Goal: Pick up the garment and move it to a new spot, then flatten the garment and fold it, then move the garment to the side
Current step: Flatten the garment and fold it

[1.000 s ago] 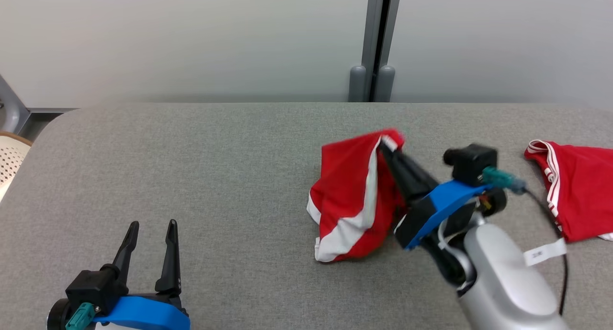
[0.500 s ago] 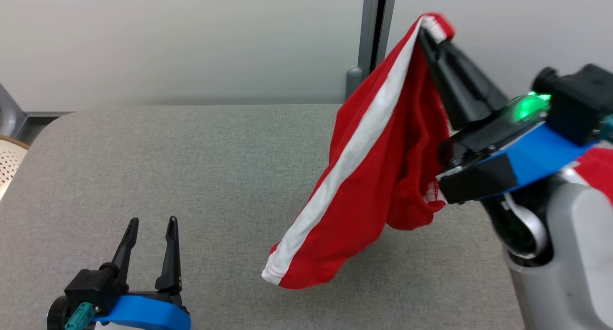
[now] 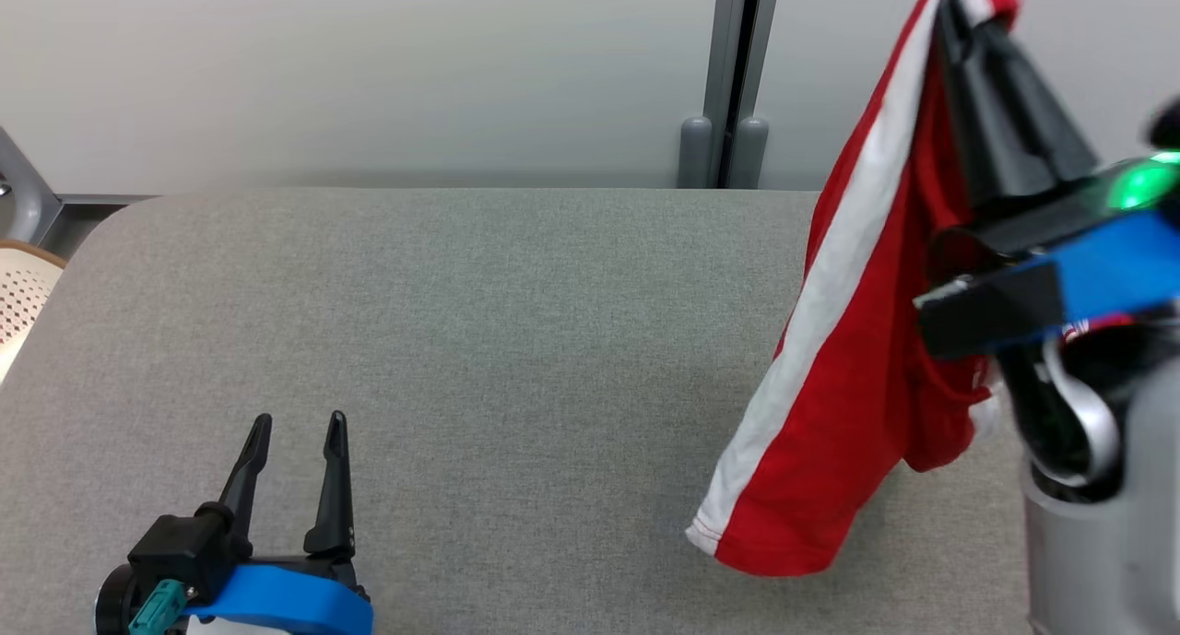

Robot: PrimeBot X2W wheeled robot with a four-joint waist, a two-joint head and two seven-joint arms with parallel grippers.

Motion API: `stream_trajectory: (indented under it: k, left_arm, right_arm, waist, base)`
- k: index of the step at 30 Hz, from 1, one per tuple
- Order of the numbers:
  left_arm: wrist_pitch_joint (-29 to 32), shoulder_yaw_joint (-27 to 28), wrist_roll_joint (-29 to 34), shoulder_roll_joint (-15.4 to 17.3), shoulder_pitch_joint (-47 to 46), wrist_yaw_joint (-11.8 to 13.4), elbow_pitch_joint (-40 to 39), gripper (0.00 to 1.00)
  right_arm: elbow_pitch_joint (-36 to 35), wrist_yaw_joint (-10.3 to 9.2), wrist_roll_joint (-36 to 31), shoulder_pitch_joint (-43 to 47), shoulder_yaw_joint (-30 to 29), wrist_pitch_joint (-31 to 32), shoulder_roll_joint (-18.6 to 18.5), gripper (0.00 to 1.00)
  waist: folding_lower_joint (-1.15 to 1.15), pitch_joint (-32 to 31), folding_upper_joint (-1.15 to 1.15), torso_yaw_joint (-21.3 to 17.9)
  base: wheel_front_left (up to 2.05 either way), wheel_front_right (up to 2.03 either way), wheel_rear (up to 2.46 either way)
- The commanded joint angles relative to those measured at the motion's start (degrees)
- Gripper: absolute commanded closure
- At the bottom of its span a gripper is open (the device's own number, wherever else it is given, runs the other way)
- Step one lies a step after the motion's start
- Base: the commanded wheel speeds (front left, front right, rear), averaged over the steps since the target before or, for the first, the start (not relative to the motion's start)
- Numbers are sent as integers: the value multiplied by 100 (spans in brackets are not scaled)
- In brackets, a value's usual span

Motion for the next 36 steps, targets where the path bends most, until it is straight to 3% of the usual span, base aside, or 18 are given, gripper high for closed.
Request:
stream_trajectory:
  k: [1,9,10,11,12,13,18,22,30,36]
  left_arm:
    - [-39,-20,-14,-14,-127,-15,4,0]
    - [-87,-181,22,-124,-381,-136,177,0]
    - [-89,-195,26,-126,-403,-141,205,0]
    - [-87,-206,24,-127,-423,-154,227,0]
    - [-87,-206,24,-127,-423,-154,227,0]
    - [-88,-215,24,-129,-438,-167,252,0]
    - [-102,-234,0,-101,-395,-186,348,0]
    - [-110,-232,-33,-78,-297,-177,384,0]
    - [-130,-222,-70,-52,-153,-114,356,0]
    - [-154,-135,-137,-32,-88,-76,389,0]
  right_arm:
    - [510,3,-24,-39,12,27,22,100]
    - [3786,3,324,-244,469,-469,14,100]
    - [4072,3,372,-234,523,-560,15,87]
    - [4310,3,381,-208,553,-642,16,34]
    - [4310,3,381,-208,553,-642,16,34]
    - [4522,3,414,-177,577,-714,14,0]
    - [5184,3,575,-10,593,-995,14,0]
    - [5164,3,739,205,698,-1181,15,0]
    - [3598,3,369,1247,316,-1983,-18,0]
    - [2414,3,76,2230,-72,-2175,-44,0]
  waist:
    - [0,46,0,17]
    - [0,266,0,255]
    - [0,278,0,278]
    - [0,285,0,298]
    - [0,285,0,298]
    - [0,287,0,310]
    - [0,218,0,261]
    - [0,85,0,148]
    - [0,-90,0,-138]
    - [0,-120,0,-365]
  base:
    - [0,0,0]
    - [0,0,0]
    - [0,0,0]
    - [0,0,0]
    - [0,0,0]
    - [0,0,0]
    - [0,0,0]
    - [0,0,0]
    - [0,0,0]
    - [0,0,0]
